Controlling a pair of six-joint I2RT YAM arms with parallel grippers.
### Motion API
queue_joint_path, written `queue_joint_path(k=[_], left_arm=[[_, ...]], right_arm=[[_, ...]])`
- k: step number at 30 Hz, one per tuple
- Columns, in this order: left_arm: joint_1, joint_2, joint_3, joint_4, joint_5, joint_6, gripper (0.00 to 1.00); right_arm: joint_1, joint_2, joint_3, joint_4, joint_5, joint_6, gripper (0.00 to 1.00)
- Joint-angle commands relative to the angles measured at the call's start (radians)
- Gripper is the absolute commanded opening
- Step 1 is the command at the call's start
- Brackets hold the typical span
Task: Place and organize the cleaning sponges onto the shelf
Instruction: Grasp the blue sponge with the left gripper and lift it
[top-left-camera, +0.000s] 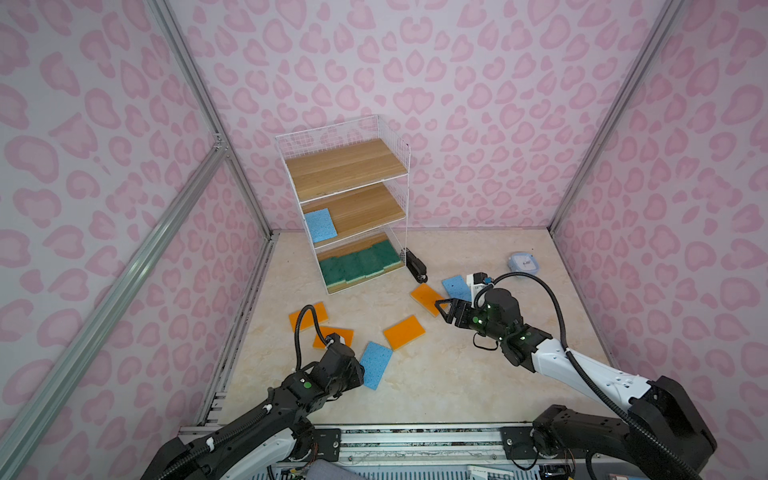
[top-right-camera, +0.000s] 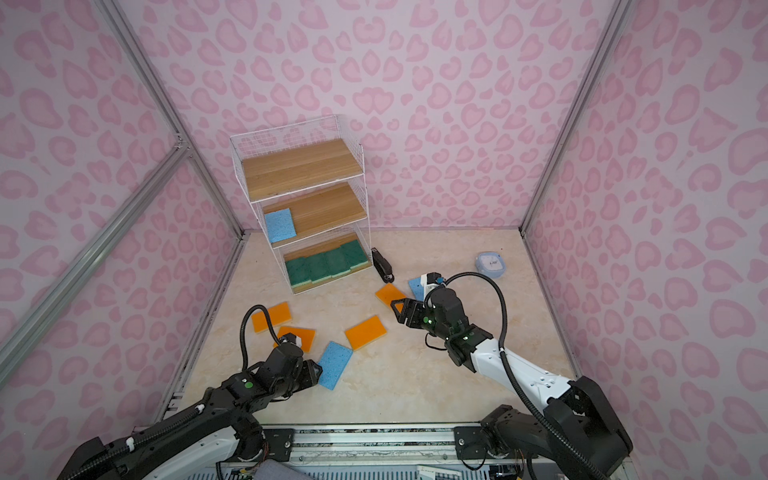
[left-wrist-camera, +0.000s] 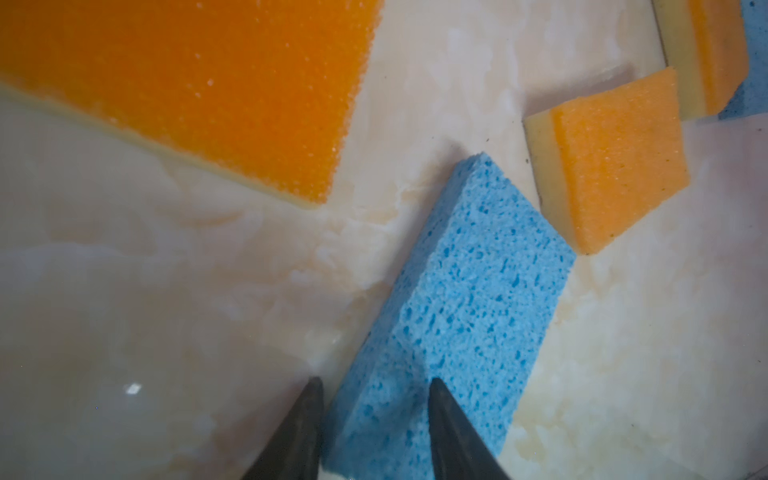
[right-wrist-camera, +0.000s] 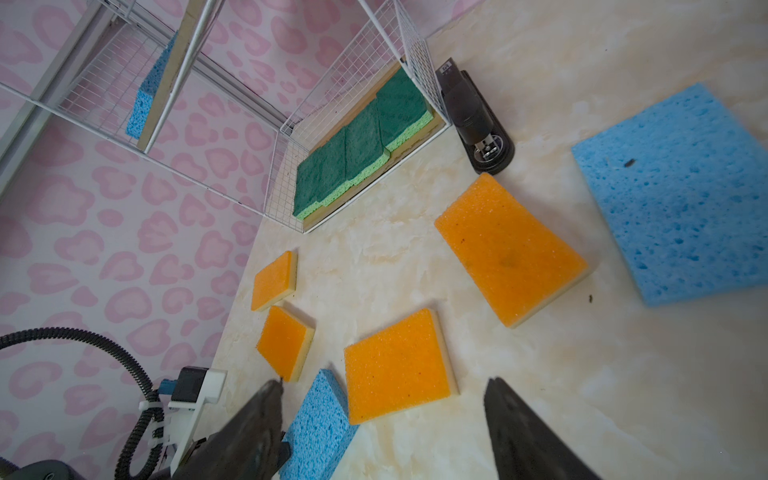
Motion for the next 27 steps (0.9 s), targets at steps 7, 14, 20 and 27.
queue_joint_path(k=[7,14,20,27], left_arm=[[-0.049,0.020,-0.021,0.029,0.020,-0.054,0.42],[-0.060,-0.017,-0.015,0.028,0.013,-0.075,0.04],[-0.059,-0.033,0.032,0.015,0.017,-0.081,0.04],[-0.059,-0.065,0.143,-0.039,-0.028,-0.080,0.04]], right_arm=[[0.023,0.045,0.047,0.033,0.018,-0.003,0.78],[0.041,0.054,0.059,0.020,0.024,-0.007,0.78],[0.044,0.043,0.047,0.019,0.017,-0.007,0.78],[0.045,0.038,0.046,0.029,-0.029,-0.006,0.78]])
